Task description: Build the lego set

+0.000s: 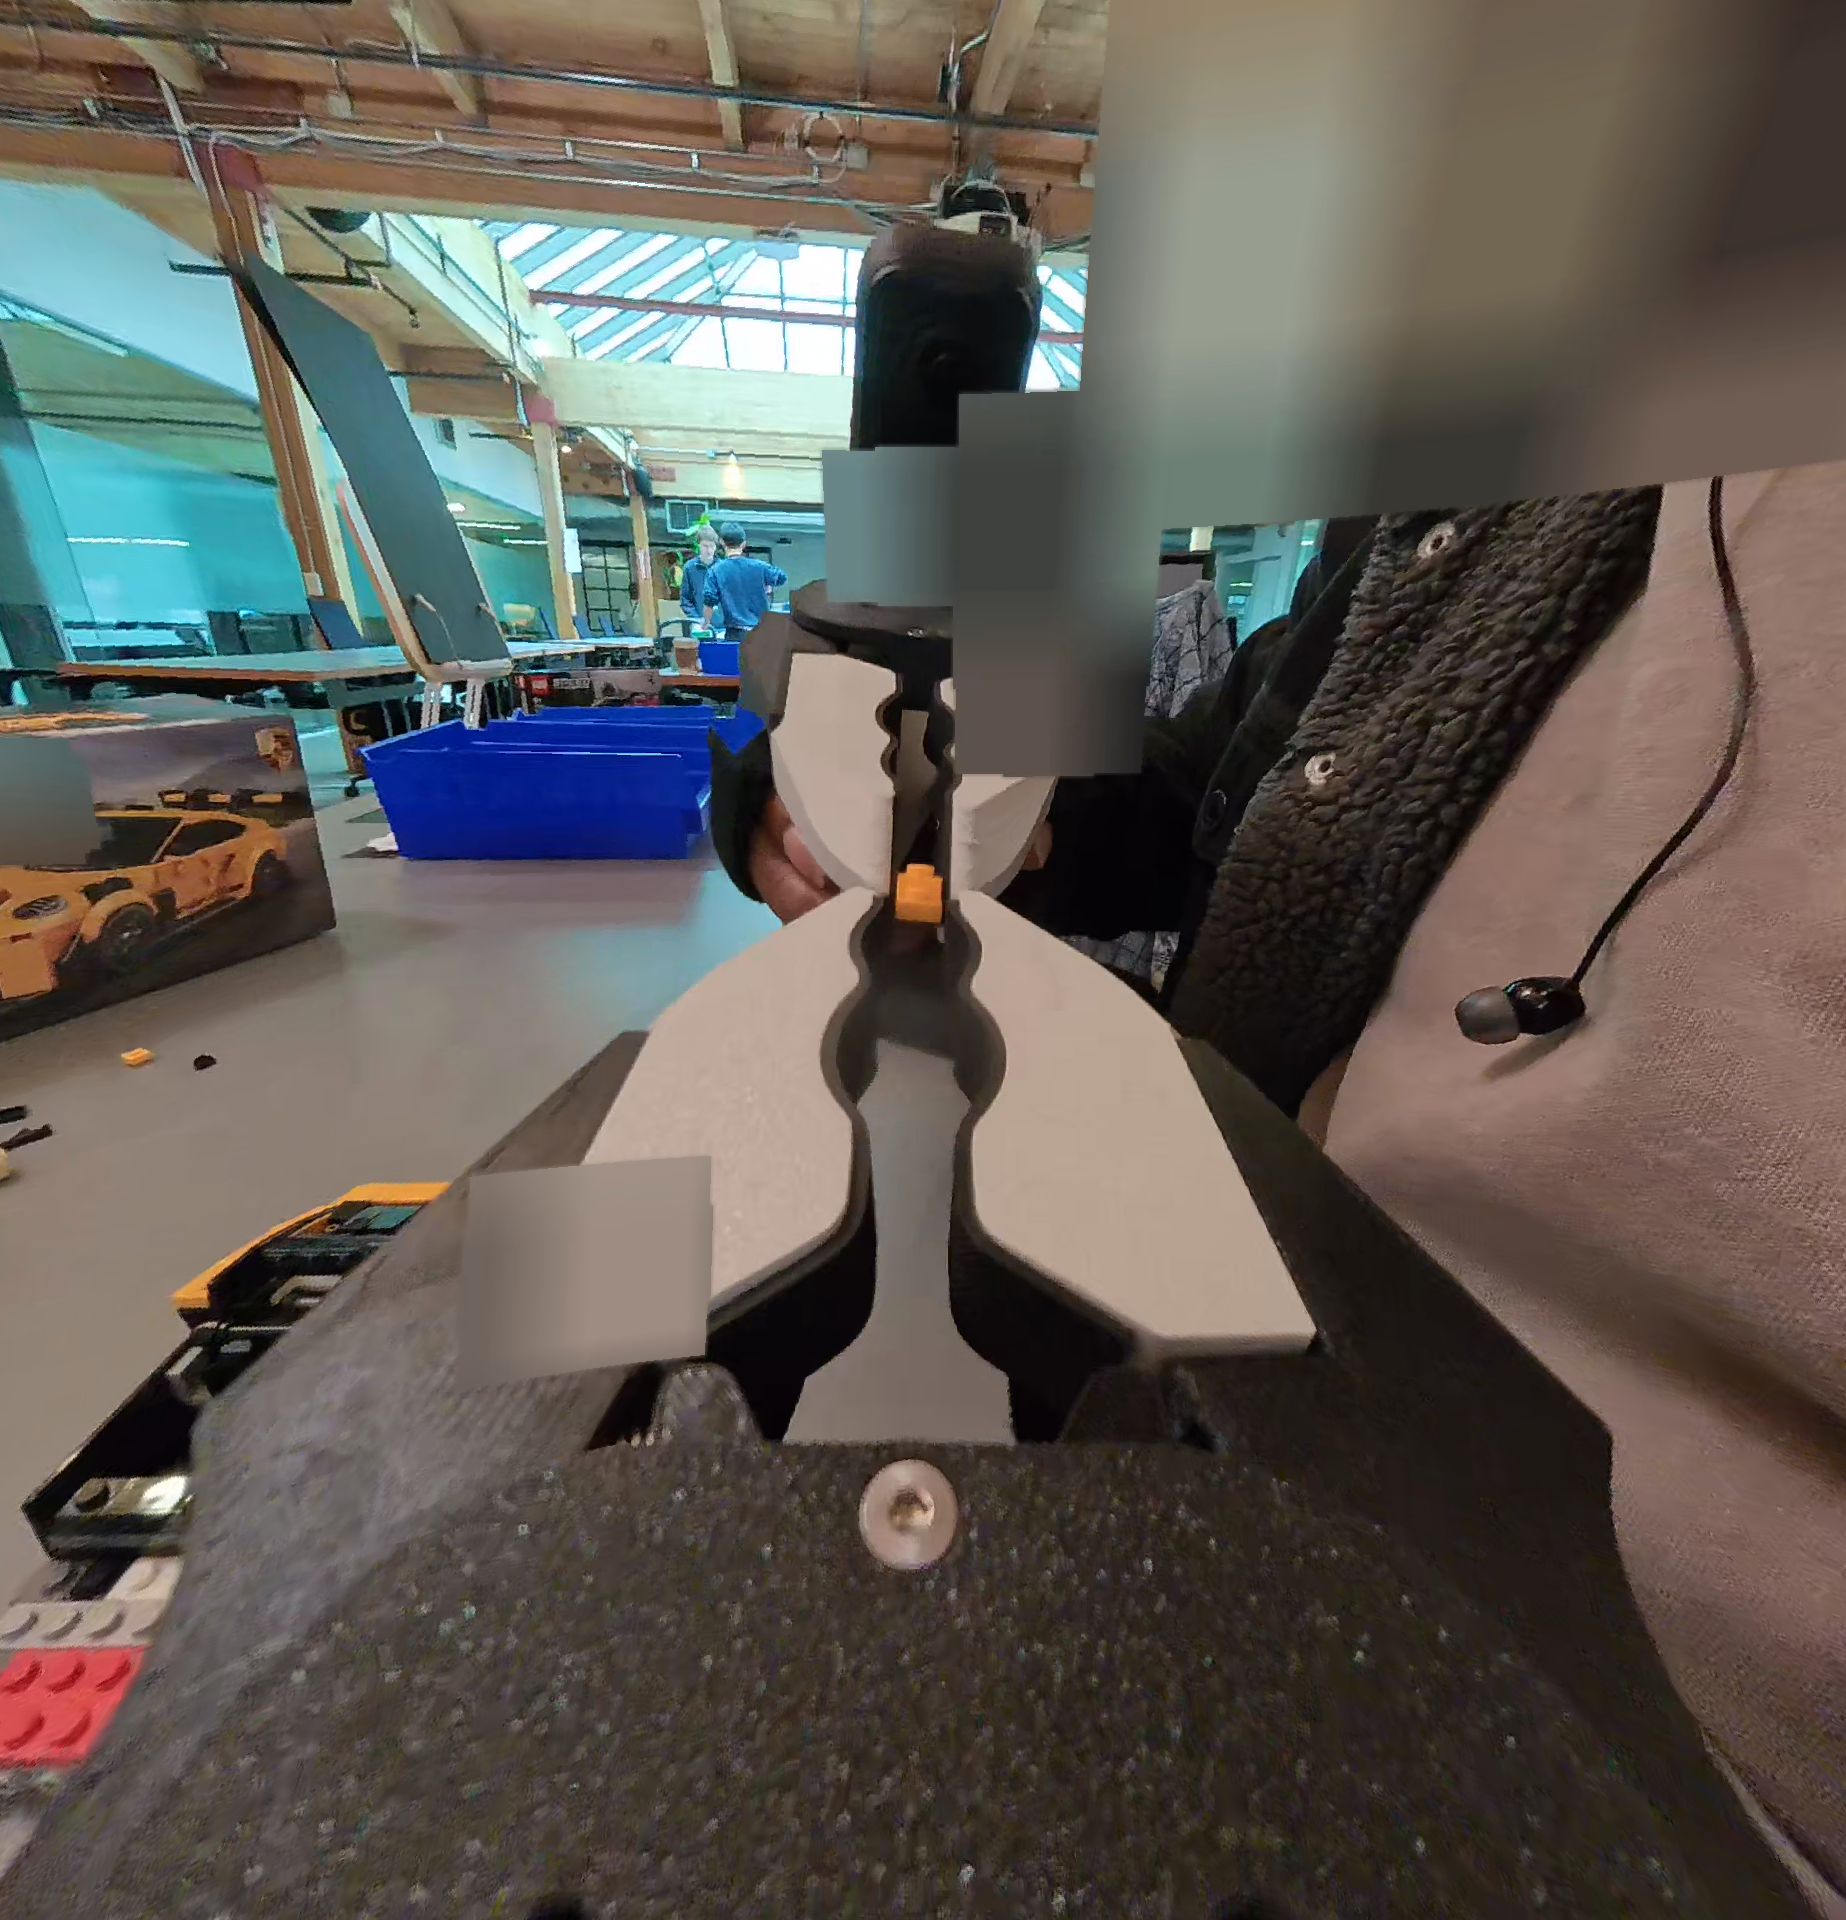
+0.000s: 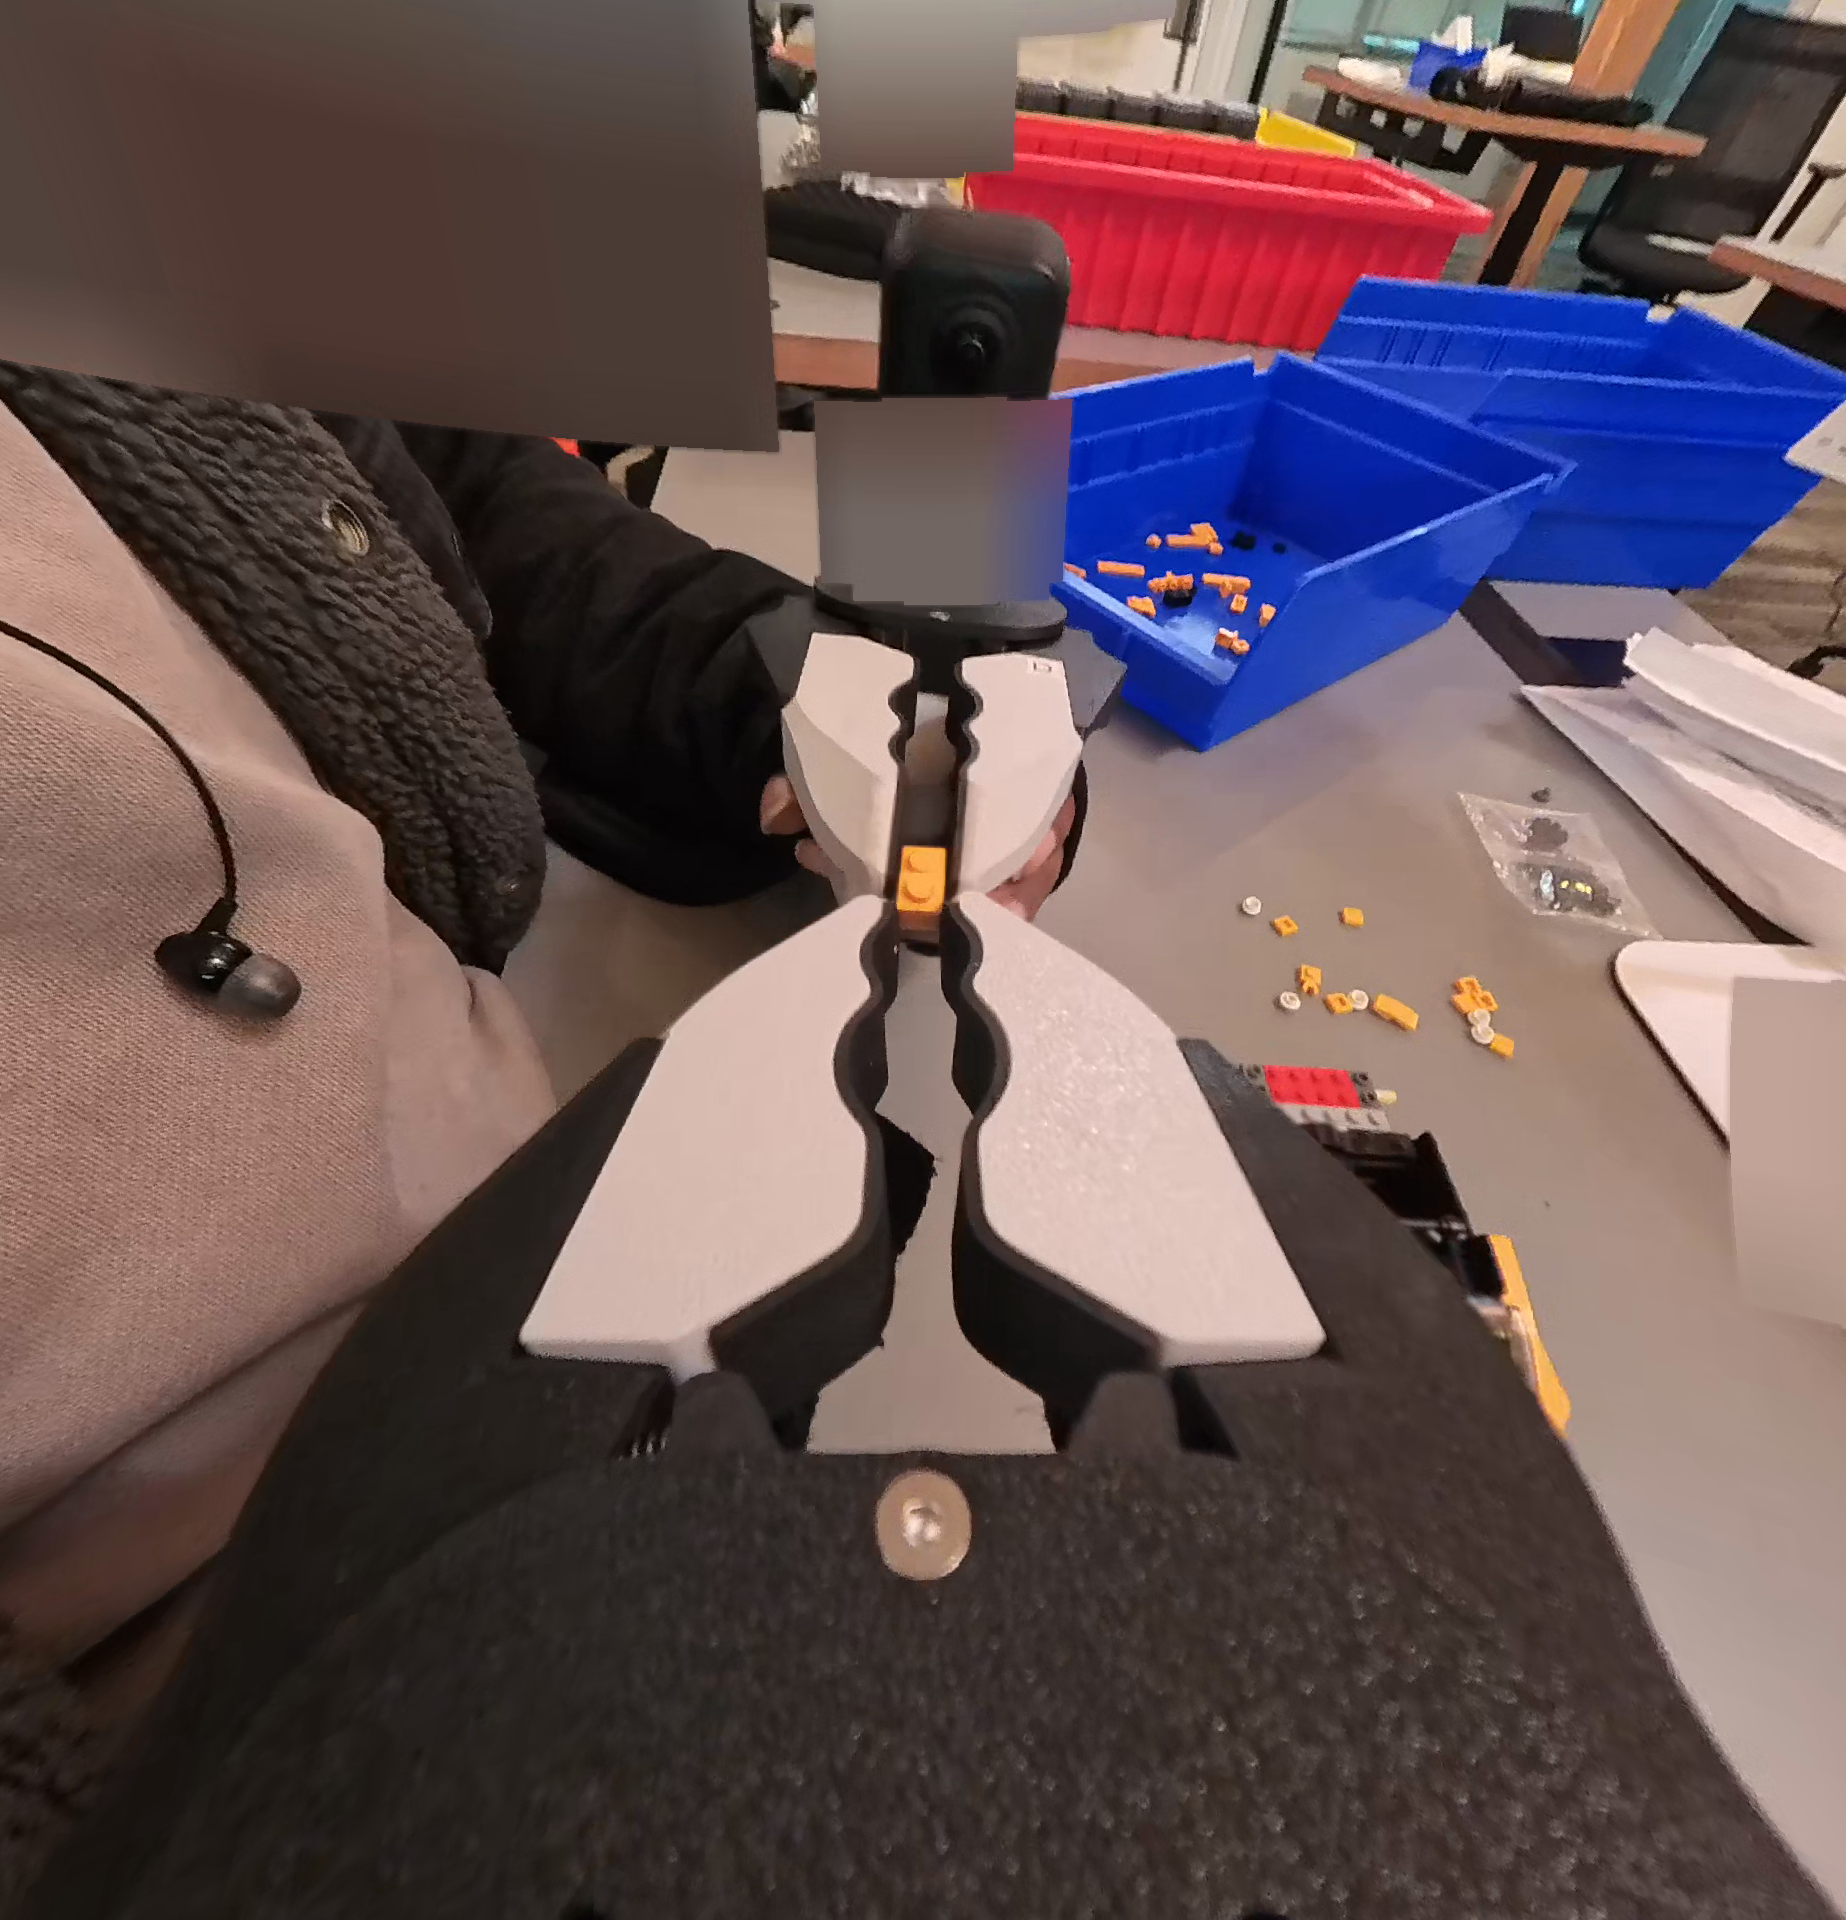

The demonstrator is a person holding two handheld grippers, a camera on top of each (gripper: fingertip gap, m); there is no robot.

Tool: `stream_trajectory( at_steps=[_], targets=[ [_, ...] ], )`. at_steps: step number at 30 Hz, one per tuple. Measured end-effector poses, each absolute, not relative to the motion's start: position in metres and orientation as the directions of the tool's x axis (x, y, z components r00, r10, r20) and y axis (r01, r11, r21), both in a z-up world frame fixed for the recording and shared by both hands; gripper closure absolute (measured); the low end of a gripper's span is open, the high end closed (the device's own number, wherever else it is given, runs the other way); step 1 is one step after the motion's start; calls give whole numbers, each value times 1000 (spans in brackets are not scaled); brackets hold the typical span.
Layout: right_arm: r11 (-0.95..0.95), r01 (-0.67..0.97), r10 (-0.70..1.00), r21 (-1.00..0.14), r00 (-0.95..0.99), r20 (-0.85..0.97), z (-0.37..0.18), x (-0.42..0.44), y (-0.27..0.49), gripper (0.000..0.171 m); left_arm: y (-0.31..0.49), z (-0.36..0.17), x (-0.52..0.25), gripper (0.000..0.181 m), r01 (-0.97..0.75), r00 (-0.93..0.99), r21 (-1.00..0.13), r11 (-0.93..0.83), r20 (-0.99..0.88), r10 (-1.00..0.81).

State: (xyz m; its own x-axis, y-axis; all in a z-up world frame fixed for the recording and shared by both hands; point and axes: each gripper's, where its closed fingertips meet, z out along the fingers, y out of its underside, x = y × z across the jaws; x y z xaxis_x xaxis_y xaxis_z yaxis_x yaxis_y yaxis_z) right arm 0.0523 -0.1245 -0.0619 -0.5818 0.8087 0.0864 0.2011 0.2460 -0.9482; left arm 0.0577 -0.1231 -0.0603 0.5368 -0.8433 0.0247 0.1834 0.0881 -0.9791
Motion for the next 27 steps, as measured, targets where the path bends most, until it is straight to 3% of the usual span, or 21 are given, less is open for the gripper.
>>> stream_trajectory(
  at_steps=[7, 20, 27],
  targets=[
    [298, 223, 800, -928, -589, 115, -70, 54, -124, 163, -121, -70, 60, 174, 100, 551, -993, 61, 4, -835],
    [615, 27, 637, -788, -607, 476, -69, 66, -139, 164, -136, -71, 70, 173, -22, 512, -983, 182, -167, -843],
    [664, -3, 595, -748, -604, 530, -70, 69, -143, 164, -140, -72, 73, 173, -49, 495, -978, 204, -201, -846]
  ],
)
